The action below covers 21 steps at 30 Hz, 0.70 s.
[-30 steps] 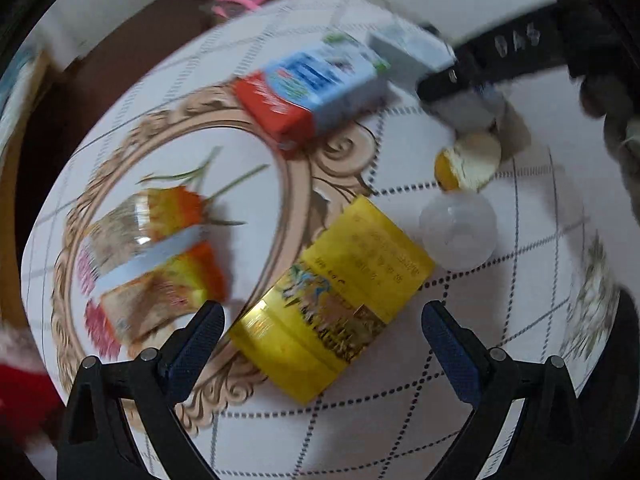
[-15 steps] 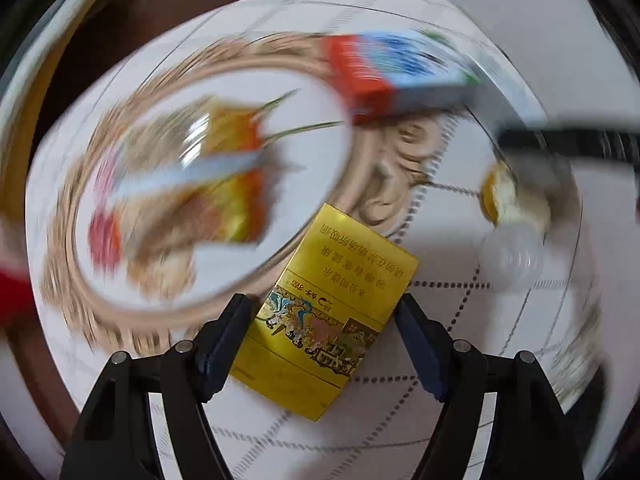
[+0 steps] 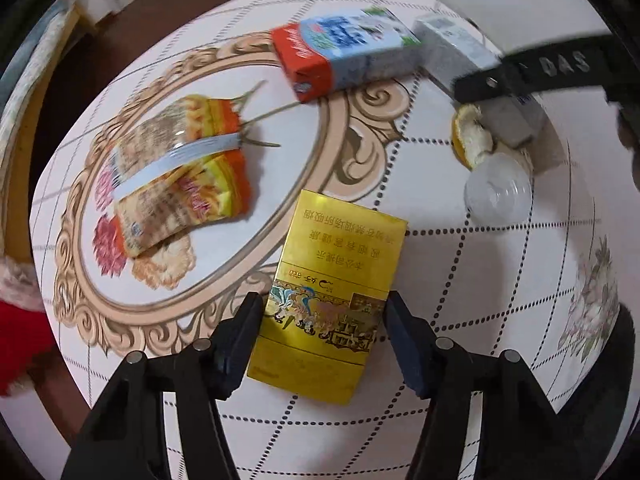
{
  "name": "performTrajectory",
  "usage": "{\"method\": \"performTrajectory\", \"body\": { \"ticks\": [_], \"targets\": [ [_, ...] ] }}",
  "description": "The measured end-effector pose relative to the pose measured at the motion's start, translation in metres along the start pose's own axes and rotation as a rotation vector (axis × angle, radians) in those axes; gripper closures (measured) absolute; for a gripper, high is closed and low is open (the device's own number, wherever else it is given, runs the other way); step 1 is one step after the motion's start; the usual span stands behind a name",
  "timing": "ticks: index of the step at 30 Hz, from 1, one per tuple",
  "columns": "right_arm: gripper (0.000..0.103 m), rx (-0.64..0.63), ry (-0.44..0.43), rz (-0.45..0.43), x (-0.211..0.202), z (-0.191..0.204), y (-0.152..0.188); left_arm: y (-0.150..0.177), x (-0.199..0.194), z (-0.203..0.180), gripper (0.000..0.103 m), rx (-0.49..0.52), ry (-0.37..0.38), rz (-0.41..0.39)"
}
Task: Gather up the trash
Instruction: 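Grasp the yellow cigarette box with the left tool while the right tool holds the white box, then carry both boxes over the white bin and open both tools to drop them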
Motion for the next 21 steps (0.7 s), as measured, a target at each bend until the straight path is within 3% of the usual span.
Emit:
{"method": "performTrajectory", "body": {
  "ticks": [7,12,15,21],
  "targets": [
    [0.063,-0.001,0.021,-0.096,-0.035,0.005,0.021,0.041,-0.043,0.007,0.045,-0.213,-0.055,-0.18],
    [0.063,0.004,-0.032,-0.165,-0.068,0.013,0.043,0.082,-0.098,0.018,0.045,-0.329,-0.072,-0.337],
    [0.063,-0.019,-0.075,-0.203,-0.089,0.031,0.064,0.118,-0.138,0.064,0.045,-0.387,-0.095,-0.428],
    [0.063,-0.095,-0.174,-0.244,-0.116,0.097,0.102,0.162,-0.174,0.134,0.045,-0.481,-0.117,-0.54]
  ]
}}
Point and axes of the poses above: each gripper's, at about its wrist camera, not at the fingertips, and x roughly the way its jaws point, z to its left, y to its underside, the point moved 1 cm from there along x, roughly the way its jaws point, and after that the axes turned 6 degrees about z, right-handed, at the moved point
